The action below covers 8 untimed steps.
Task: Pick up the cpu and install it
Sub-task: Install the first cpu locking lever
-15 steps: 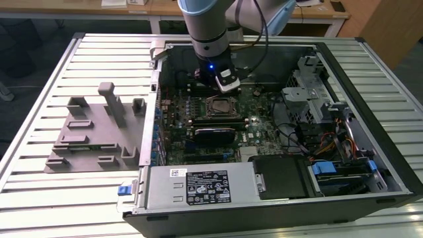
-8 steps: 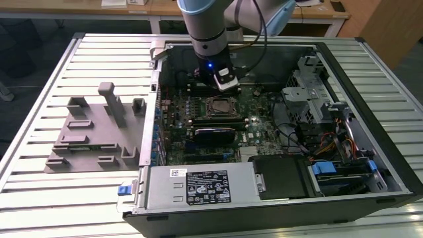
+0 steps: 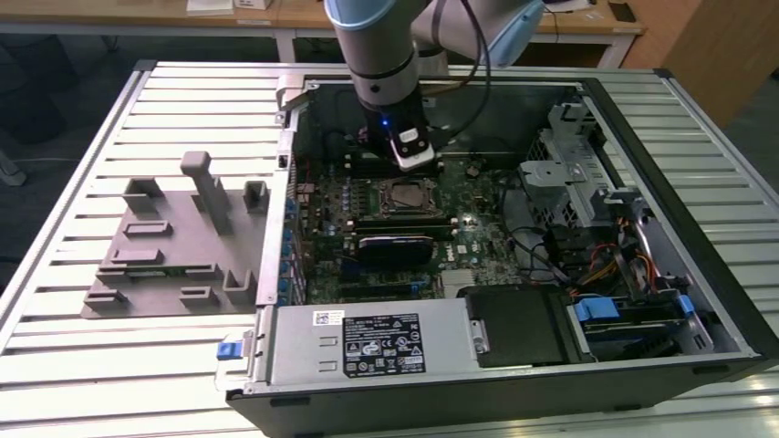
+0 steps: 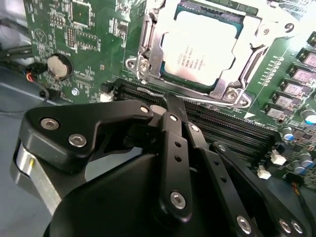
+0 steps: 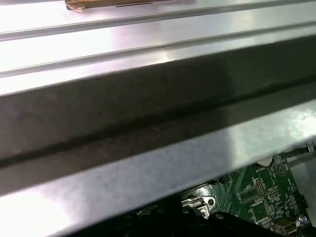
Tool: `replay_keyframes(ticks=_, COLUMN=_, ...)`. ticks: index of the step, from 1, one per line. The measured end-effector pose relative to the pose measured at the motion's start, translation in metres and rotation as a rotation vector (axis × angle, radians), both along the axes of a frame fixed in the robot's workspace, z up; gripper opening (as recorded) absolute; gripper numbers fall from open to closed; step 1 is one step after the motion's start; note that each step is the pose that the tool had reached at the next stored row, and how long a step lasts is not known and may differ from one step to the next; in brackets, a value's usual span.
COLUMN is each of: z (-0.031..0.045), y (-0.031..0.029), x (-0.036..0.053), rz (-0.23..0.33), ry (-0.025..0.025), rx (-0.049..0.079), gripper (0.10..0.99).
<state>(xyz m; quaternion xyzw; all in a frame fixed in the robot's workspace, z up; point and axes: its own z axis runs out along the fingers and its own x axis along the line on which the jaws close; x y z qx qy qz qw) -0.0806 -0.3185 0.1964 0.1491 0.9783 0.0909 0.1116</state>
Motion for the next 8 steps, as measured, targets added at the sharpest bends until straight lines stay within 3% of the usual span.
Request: replay_keyframes(ticks=8, z=-0.0053, y=0.0000, x=0.0000, rz=-0.068, ry=-0.0019, rx=0.000, gripper=0.106)
